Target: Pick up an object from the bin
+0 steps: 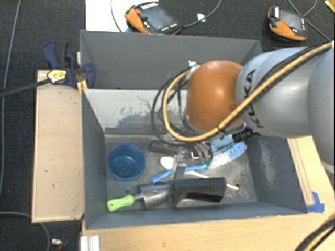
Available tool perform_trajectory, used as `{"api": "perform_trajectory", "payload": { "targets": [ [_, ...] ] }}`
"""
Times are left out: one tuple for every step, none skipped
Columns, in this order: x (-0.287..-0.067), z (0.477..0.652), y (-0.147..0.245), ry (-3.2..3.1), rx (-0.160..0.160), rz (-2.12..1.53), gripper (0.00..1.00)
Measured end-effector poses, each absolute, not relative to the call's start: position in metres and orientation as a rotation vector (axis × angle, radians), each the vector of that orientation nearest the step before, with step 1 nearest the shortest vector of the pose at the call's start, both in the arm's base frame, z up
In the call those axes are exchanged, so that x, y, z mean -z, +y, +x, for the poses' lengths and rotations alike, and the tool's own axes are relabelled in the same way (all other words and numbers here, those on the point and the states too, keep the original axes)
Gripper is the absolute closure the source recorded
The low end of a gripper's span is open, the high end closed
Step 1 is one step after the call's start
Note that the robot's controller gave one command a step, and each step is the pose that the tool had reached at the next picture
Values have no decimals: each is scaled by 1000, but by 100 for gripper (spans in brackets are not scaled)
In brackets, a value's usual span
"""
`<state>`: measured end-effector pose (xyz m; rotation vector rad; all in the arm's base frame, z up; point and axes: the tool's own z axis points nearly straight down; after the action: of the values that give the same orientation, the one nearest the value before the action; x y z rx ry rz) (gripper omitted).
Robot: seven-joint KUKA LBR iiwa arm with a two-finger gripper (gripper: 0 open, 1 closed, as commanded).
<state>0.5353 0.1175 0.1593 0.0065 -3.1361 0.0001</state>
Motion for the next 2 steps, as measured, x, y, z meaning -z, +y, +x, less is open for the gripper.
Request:
{"api": "perform_trajectory", "payload": {
  "targets": [
    [-164,537,117,-3144,2,-3,0],
    [-70,588,64,-3141,1,-123,0]
  ]
}}
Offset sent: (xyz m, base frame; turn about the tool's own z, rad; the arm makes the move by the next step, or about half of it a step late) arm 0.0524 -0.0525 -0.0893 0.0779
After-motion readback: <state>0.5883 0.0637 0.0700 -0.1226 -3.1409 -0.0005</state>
